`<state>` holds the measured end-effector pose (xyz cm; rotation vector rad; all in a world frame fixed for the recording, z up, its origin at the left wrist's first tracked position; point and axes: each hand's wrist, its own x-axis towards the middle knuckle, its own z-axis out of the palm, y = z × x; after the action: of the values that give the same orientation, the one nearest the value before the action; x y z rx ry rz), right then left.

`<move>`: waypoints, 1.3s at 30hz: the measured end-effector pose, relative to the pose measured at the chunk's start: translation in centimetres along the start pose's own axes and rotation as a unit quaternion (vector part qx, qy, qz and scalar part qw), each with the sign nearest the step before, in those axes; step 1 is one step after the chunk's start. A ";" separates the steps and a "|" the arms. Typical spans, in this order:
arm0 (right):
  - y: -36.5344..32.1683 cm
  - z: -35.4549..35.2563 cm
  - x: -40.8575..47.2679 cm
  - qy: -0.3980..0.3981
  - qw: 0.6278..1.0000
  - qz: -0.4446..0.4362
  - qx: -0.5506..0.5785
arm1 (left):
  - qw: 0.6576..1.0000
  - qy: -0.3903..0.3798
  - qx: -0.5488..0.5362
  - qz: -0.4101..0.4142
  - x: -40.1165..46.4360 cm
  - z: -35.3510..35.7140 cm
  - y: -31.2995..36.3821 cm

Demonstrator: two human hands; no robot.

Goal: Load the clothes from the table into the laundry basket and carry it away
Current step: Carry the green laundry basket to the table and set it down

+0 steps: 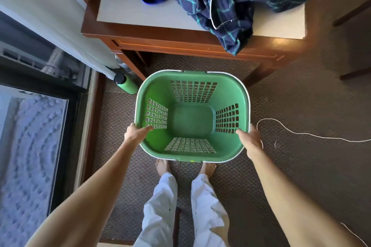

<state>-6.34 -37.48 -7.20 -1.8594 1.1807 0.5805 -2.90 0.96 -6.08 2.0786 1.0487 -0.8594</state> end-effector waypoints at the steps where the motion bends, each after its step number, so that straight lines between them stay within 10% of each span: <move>1: -0.3 -0.1 -0.4 0.003 1.000 0.001 0.005 | 1.000 0.008 -0.020 -0.005 -0.5 -0.3 0.1; 13: -5.0 -1.9 -5.9 0.106 0.990 -0.096 0.016 | 0.996 -0.002 -0.057 0.066 -4.5 -3.6 2.3; 26: -8.6 -0.6 -7.9 -0.086 0.965 -0.245 -0.025 | 0.964 -0.110 -0.210 0.122 -12.3 1.2 7.2; 39: -14.5 3.9 -8.1 -0.182 0.978 -0.034 0.097 | 0.924 -0.273 -0.260 0.067 -8.8 -0.7 13.1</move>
<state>3.18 -27.14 2.46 -1.5427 0.8931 0.7064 4.23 -8.41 4.47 1.3371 0.7163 -0.8983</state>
